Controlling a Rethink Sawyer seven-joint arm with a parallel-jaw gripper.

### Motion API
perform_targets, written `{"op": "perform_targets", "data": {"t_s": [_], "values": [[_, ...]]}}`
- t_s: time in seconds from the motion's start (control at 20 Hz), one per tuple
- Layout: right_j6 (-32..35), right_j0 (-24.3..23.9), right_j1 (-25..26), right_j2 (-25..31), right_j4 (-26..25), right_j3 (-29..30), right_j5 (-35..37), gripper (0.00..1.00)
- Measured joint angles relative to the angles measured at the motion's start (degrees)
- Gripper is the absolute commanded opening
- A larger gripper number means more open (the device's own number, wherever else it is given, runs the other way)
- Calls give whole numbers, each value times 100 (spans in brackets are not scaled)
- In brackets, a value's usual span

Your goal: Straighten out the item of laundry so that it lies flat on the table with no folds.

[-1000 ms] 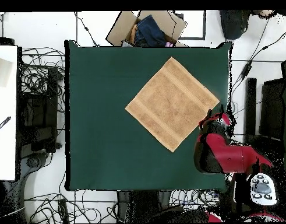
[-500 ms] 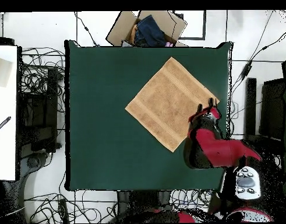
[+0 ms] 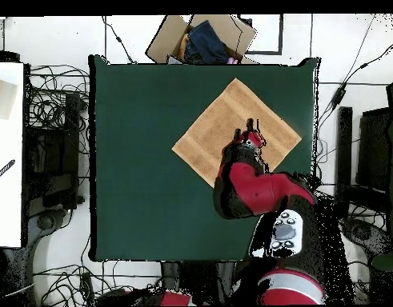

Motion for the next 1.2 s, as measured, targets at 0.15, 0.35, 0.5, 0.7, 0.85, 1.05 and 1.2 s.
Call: {"op": "perform_targets", "data": {"t_s": [0.15, 0.35, 0.5, 0.7, 0.85, 1.05, 1.2], "values": [[0, 40, -85, 51, 22, 6, 194, 100], [0, -172, -307, 251, 22, 73, 571, 100], [0, -445, -469, 464, 22, 177, 824, 100], [0, -801, -639, 723, 21, 327, 1105, 100], [0, -1040, -748, 914, 21, 417, 1322, 100], [0, -1107, -814, 1011, 25, 470, 1403, 100], [0, -1107, -837, 1083, 38, 482, 1404, 100]]}}
